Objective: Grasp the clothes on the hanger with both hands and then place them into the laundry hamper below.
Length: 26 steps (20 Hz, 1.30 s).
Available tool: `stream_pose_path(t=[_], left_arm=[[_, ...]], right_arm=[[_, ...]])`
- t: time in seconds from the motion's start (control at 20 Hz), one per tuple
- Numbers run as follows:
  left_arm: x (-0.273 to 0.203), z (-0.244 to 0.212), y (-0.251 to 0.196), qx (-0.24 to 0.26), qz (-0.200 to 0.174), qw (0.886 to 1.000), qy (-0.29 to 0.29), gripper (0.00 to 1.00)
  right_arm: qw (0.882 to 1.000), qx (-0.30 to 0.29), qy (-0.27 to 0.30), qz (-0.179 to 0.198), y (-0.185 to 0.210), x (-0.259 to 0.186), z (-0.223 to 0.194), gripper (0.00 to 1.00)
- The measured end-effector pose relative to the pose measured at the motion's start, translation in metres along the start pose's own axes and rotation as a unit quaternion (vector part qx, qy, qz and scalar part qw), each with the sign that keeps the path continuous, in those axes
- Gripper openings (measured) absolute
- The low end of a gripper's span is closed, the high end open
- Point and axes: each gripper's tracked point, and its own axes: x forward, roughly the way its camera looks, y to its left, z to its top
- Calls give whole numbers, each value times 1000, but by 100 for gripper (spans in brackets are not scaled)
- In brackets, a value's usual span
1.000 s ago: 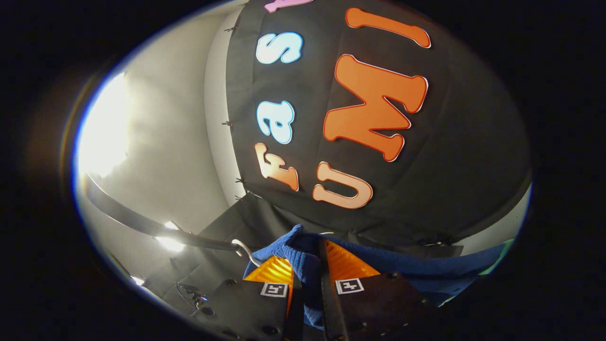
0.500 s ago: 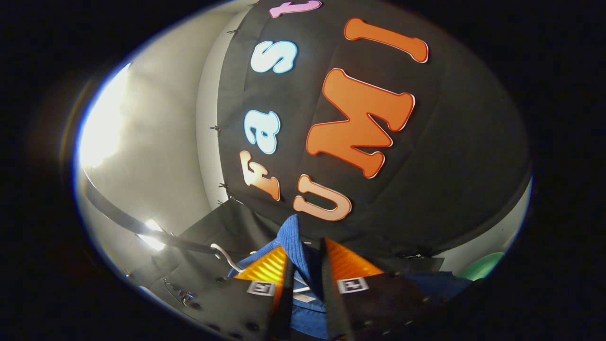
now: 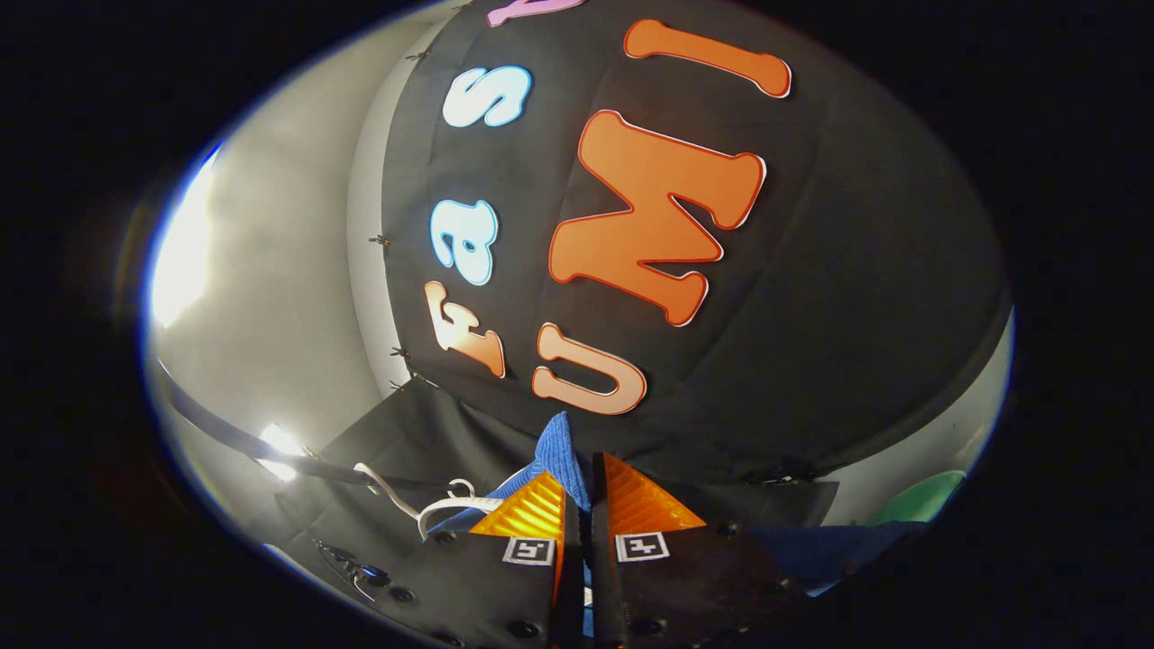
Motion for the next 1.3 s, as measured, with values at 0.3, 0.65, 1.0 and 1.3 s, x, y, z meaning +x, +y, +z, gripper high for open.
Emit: stream_pose_path(t=[0.3,0.65,1.0,1.3], left_arm=[[8,-21,2,-17,-6,999,28,5],[8,-37,6,-14,-11,999,45,4],[-4,-105,29,-61,32,990,120,4],[-16,-136,34,-22,44,989,142,4]], right_arm=[[1000,17,-9,-21,-14,1,4,11],[997,28,-9,-67,-49,4,-6,11],[986,23,31,-161,-127,12,-57,11],[982,17,45,-183,-150,-5,-82,8]])
